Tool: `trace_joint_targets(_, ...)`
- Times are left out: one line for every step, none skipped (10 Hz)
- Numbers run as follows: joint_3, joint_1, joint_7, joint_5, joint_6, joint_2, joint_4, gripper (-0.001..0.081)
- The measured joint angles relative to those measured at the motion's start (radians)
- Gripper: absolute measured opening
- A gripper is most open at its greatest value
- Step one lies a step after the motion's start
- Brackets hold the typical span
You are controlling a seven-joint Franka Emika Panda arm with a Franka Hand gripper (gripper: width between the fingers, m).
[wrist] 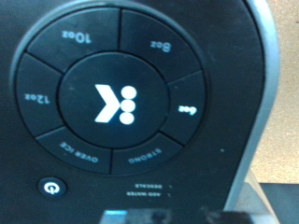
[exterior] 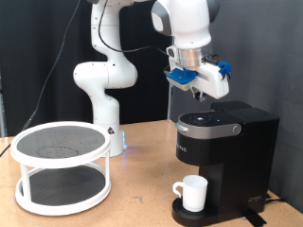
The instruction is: Make a cup of coffee with the keurig machine
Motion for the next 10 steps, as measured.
trace_joint_targets(0.000, 0.000, 0.004, -0.001, 0.020, 0.009, 0.000, 0.0000)
trace_joint_targets(0.000, 0.000, 0.009, -0.005, 0.034, 0.023, 0.000, 0.0000)
trace_joint_targets(0.000, 0.000, 0.012, -0.012, 0.036, 0.039, 0.002, 0.0000)
trace_joint_targets(0.000, 0.000, 0.012, -0.021, 0.036, 0.055, 0.004, 0.0000)
trace_joint_targets(0.001, 0.000, 0.010, -0.031, 0.036, 0.069, 0.004, 0.0000)
trace_joint_targets(0.002, 0.001, 0.010, -0.041, 0.037, 0.079, 0.004, 0.0000)
trace_joint_targets(0.005, 0.001, 0.010, -0.049, 0.038, 0.090, 0.004, 0.0000)
trace_joint_targets(0.007, 0.001, 0.010, -0.051, 0.040, 0.093, 0.007, 0.0000)
trace_joint_targets(0.009, 0.001, 0.010, -0.055, 0.041, 0.093, 0.007, 0.0000)
trace_joint_targets(0.010, 0.001, 0.011, -0.057, 0.041, 0.093, 0.007, 0.0000)
